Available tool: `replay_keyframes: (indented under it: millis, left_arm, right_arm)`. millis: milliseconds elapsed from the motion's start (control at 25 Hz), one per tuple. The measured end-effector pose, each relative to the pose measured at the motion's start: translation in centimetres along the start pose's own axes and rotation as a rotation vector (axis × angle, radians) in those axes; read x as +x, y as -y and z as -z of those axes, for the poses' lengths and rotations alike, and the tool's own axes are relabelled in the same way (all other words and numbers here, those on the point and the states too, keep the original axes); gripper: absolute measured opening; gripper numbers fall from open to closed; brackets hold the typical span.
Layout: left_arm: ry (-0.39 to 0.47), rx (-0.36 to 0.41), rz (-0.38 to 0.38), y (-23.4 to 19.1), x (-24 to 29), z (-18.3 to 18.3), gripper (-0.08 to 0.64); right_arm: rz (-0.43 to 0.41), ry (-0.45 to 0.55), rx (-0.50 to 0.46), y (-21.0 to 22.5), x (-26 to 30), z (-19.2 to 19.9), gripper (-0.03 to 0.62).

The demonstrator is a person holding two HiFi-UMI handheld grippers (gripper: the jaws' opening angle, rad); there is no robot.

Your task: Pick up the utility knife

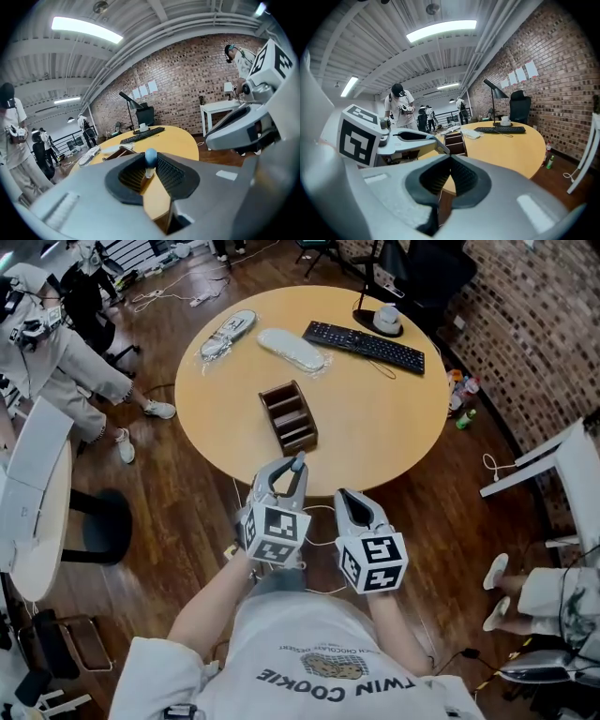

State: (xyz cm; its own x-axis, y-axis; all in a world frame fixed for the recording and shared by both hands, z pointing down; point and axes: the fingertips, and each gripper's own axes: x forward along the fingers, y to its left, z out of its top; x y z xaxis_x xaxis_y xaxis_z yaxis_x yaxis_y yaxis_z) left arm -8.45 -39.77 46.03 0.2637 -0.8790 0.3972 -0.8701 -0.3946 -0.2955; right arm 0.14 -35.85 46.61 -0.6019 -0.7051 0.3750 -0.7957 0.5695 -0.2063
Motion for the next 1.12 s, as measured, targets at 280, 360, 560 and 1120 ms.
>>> replay_keyframes:
  millis: [280, 360, 560, 1120]
  left_arm:
    - [0.023, -0.105, -0.018, 3.4, -4.0, -0.9, 0.072]
    - [0.03, -0.135, -0.02, 4.5, -5.2, -1.1, 0.072]
    - [0.045, -0.179, -0.041, 7.5, -7.9, -1.4, 0.072]
    - [0.07, -0.29, -0.08, 11.7, -15.7, -0.8, 0.072]
  right_arm:
    - [-0.045, 0.013, -0.013, -1.1, -3.3, 0.8, -0.002]
    - [-0.059, 0.018, -0.019, -1.6, -4.5, 1.0, -0.002]
    - [-0.092, 0.015, -0.042, -2.1, -7.2, 1.8, -0.002]
    - [-0.149, 0.016, -0.059, -6.2, -11.9, 3.6, -0.002]
